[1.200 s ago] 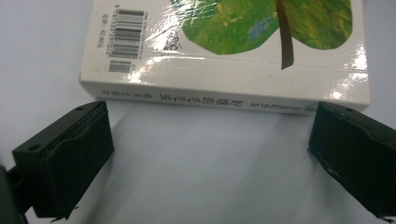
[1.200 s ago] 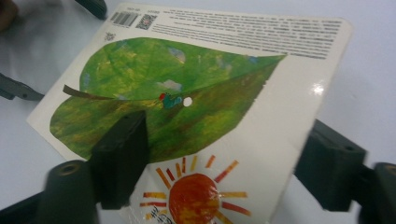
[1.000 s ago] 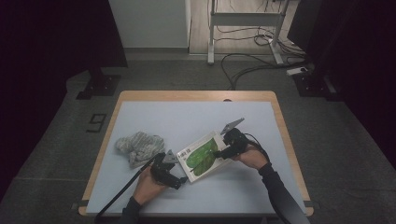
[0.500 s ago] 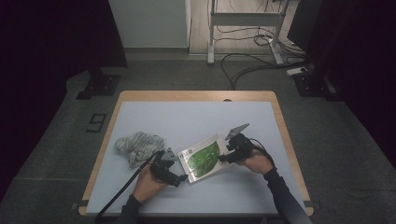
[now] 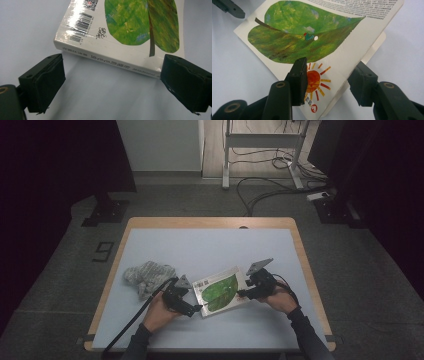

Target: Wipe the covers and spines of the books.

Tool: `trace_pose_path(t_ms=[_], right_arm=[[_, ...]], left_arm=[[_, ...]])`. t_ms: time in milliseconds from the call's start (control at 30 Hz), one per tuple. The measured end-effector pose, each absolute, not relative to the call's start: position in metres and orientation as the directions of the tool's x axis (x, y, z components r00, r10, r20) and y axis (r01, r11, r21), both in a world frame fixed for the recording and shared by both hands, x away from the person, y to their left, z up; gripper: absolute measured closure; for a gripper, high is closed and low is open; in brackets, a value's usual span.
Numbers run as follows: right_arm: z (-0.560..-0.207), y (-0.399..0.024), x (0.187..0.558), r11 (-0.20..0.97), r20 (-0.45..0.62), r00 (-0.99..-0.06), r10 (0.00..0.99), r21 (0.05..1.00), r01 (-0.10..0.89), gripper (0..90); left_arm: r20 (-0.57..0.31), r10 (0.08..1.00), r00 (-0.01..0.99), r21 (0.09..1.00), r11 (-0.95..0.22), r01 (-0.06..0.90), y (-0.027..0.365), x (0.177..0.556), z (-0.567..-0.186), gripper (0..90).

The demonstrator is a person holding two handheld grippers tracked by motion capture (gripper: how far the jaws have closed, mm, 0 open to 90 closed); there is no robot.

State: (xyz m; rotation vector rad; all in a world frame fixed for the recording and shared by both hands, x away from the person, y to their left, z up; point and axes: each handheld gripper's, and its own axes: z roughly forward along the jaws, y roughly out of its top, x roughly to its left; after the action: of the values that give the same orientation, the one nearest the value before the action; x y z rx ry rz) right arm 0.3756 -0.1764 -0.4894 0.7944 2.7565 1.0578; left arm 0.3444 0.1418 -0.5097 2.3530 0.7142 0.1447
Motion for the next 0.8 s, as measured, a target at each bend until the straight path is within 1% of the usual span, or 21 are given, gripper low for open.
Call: trace_pose_path(t_ms=[300, 500, 700, 800], right_arm=[[-0.492, -0.183, 0.367, 0.610, 0.103, -0.857, 0.506, 0.659, 0.439, 53.4], [-0.493, -0.187, 0.363, 0.601, 0.109, -0.854, 0.508, 0.665, 0.443, 54.3], [-0.496, -0.191, 0.364, 0.585, 0.140, -0.850, 0.508, 0.669, 0.460, 53.5], [-0.495, -0.192, 0.365, 0.580, 0.146, -0.848, 0.509, 0.670, 0.463, 50.6]], left_arm=[[-0.119, 0.515, 0.849, 0.634, -0.618, 0.464, 0.140, 0.349, -0.508, 5.8], [-0.145, 0.496, 0.856, 0.633, -0.618, 0.466, 0.132, 0.351, -0.509, 9.0], [-0.116, 0.493, 0.862, 0.629, -0.635, 0.448, 0.127, 0.350, -0.505, 9.8], [-0.093, 0.492, 0.865, 0.625, -0.648, 0.436, 0.125, 0.349, -0.502, 9.9]])
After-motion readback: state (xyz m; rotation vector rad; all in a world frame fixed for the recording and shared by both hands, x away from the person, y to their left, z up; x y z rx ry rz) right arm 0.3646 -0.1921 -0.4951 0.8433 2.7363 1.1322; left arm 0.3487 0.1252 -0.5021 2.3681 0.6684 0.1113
